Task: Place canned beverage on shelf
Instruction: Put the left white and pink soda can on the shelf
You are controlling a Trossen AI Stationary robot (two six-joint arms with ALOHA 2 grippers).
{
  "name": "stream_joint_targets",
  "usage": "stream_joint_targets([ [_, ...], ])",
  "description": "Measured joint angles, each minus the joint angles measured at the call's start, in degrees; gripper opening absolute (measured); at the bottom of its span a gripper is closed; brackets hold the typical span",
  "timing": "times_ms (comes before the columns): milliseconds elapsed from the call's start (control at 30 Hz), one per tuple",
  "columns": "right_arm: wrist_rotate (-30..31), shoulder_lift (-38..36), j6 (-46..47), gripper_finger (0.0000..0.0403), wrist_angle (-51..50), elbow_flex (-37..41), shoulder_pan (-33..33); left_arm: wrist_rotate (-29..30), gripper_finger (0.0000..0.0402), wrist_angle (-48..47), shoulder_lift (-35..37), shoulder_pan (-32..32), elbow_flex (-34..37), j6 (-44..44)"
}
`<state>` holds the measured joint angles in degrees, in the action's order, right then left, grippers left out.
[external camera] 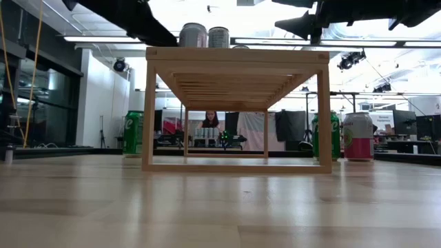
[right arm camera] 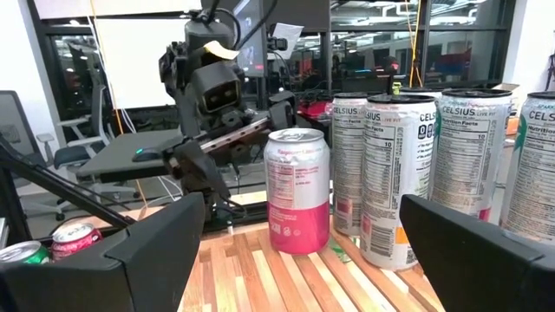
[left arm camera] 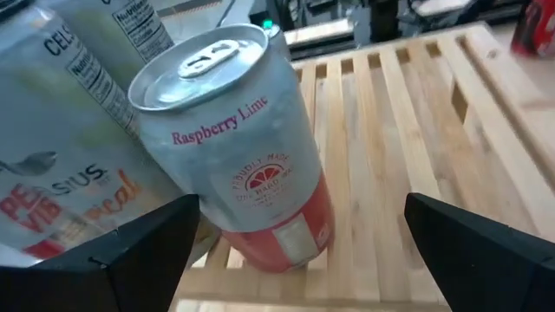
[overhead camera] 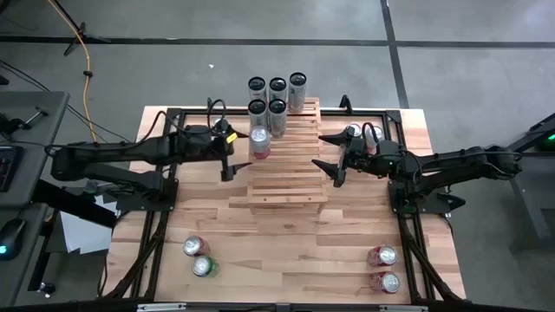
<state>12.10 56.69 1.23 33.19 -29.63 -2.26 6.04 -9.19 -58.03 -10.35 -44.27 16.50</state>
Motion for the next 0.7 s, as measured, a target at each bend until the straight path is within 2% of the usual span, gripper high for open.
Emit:
stream_joint_targets([
  [100, 0.0, 0.0, -0.1, 0.0374, 0.0, 0.0, 0.0, -2.3, 0.0399, 1.8, -1.4, -1.7, 0.0, -0.8],
  [300, 0.0, 0.0, -0.2, 0.0374, -0.2, 0.0, 0.0, -2.5, 0.0399, 5.1, -4.6, -4.0, 0.0, -1.0],
  [500, 0.0, 0.0, -0.2, 0.0374, -0.3, 0.0, 0.0, -2.6, 0.0399, 7.7, -6.7, -4.0, 0.0, -1.7],
  [700, 0.0, 0.0, -0.2, 0.0374, -0.4, 0.0, 0.0, -3.0, 0.0399, 10.6, -8.3, -4.0, 0.0, -6.7],
])
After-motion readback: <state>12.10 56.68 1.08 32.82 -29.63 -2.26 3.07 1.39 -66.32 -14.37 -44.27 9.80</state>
